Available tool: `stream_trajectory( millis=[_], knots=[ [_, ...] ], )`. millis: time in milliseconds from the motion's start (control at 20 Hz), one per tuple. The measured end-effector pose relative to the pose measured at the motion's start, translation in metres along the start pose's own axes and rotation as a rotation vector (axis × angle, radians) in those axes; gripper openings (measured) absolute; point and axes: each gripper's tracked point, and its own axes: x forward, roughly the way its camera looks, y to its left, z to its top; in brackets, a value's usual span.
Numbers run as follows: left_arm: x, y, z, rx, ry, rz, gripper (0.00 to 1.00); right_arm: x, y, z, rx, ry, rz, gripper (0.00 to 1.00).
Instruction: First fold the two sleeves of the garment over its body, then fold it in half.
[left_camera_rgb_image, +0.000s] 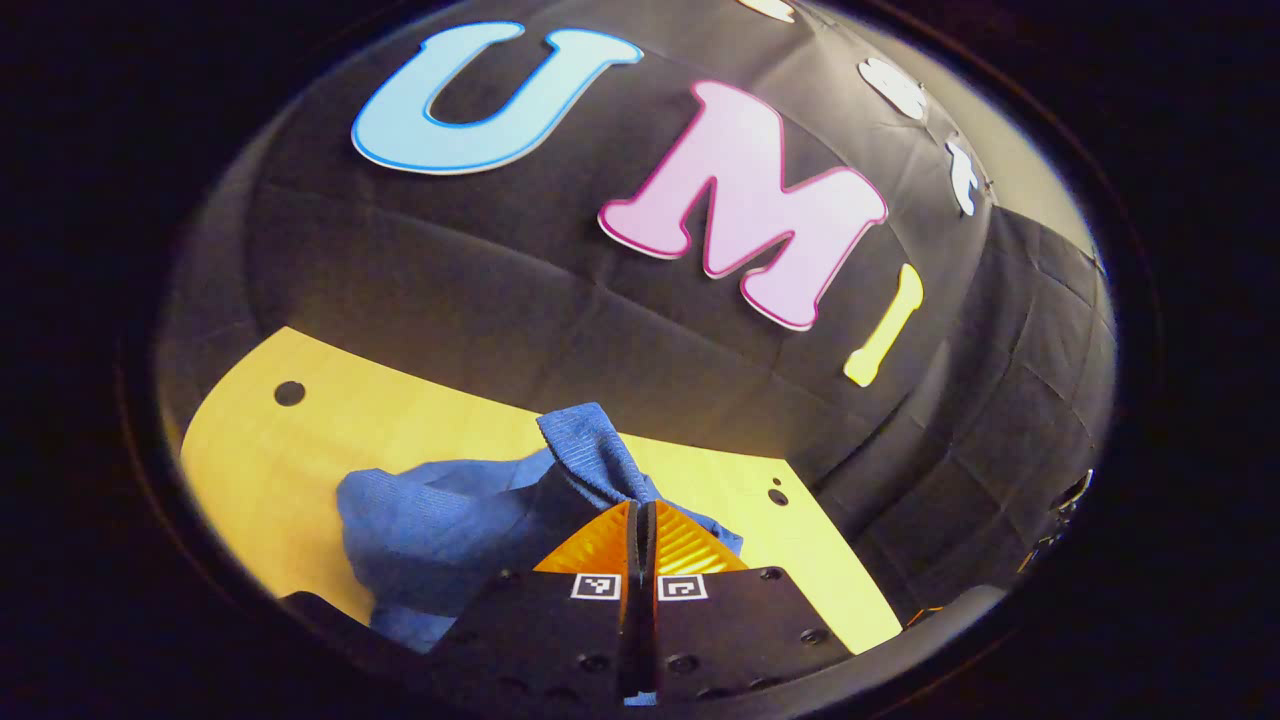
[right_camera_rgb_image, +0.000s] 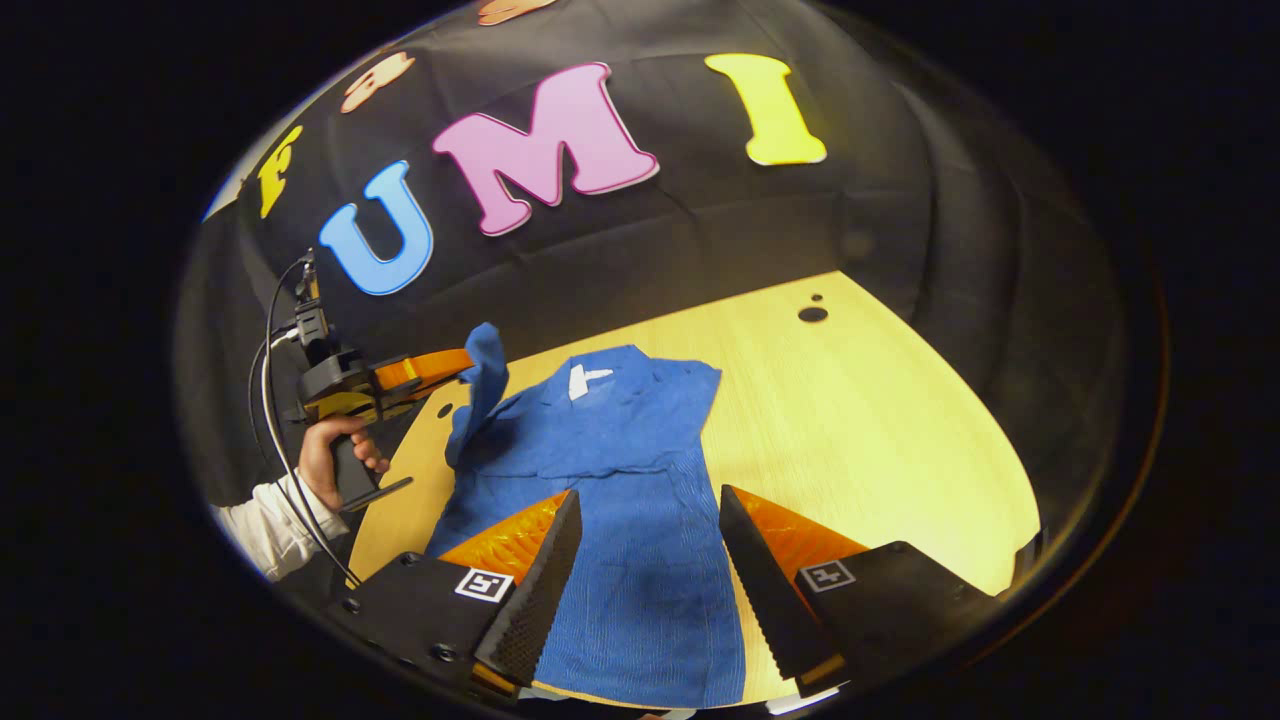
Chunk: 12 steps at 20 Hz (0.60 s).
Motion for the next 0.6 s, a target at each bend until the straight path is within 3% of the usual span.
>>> stream_trajectory(
  millis=[100,200,300,400,500,600],
  knots=[
    [0.024,0.002,-0.047,-0.005,0.196,0.043,0.0,0.008,-0.008,-0.022,0.03,0.054,-0.006,0.89],
    [0.041,-0.01,-0.066,-0.029,0.25,0.033,0.0,0.012,-0.014,-0.033,0.024,0.081,-0.007,0.89],
    [0.053,-0.028,-0.082,-0.058,0.285,0.004,0.0,0.016,-0.014,-0.039,0.014,0.103,0.009,0.88],
    [0.063,-0.053,-0.1,-0.083,0.355,-0.078,0.02,0.017,-0.019,-0.043,0.003,0.125,0.02,0.89],
    [0.071,-0.072,-0.11,-0.098,0.386,-0.122,0.1,0.016,-0.028,-0.044,0.002,0.13,0.019,0.89],
    [0.067,-0.085,-0.107,-0.102,0.381,-0.155,0.39,0.017,-0.032,-0.044,0.006,0.134,0.016,0.89]
  ],
)
